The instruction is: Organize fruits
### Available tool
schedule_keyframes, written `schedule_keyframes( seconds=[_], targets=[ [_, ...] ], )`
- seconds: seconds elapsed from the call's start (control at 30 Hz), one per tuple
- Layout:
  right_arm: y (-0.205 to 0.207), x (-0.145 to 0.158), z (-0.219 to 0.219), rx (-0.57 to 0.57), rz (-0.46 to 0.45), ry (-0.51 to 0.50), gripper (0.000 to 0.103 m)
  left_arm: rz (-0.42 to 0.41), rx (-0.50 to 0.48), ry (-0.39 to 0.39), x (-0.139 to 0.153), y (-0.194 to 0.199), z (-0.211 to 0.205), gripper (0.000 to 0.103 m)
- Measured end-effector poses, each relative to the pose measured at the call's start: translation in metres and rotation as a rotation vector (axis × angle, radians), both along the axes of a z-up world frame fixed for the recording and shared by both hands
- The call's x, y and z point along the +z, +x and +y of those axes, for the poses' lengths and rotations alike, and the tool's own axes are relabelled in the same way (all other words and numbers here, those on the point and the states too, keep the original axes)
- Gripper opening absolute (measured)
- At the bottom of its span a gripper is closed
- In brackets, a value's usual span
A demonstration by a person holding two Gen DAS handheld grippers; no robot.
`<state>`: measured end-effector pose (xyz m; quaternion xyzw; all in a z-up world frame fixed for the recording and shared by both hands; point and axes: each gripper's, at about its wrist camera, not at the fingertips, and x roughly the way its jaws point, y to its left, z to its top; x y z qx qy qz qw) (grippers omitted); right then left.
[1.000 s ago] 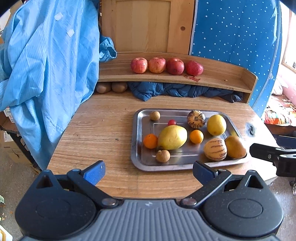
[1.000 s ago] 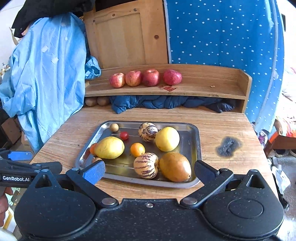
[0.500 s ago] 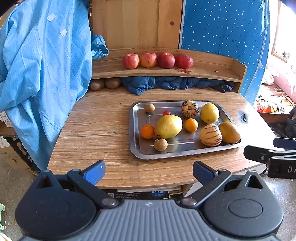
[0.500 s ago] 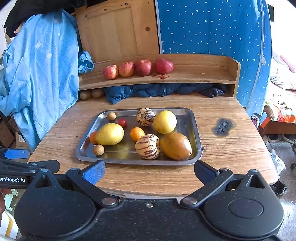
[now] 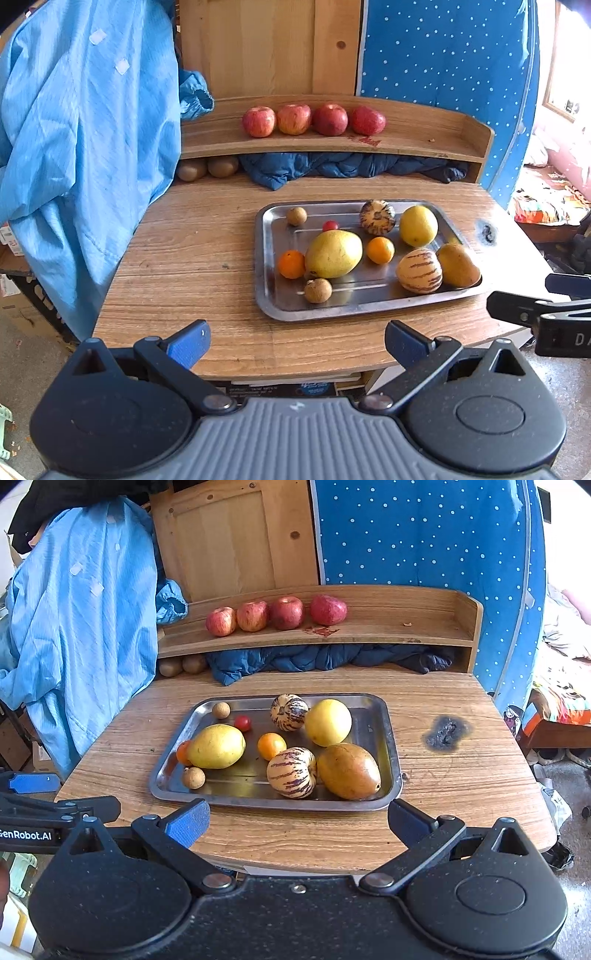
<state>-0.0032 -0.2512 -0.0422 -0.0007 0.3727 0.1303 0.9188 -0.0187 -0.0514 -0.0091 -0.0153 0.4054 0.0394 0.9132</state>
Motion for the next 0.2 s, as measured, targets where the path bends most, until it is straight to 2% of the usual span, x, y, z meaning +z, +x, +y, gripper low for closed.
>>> schedule_keyframes(
  seconds=[0.2],
  targets=[
    [0.0070,-0.0009,-0.0013,0.014,0.003,0.001,0.102,0.006,0.007,0.000,-0.0003,0.0061,-0.0021,0.102]
  ],
)
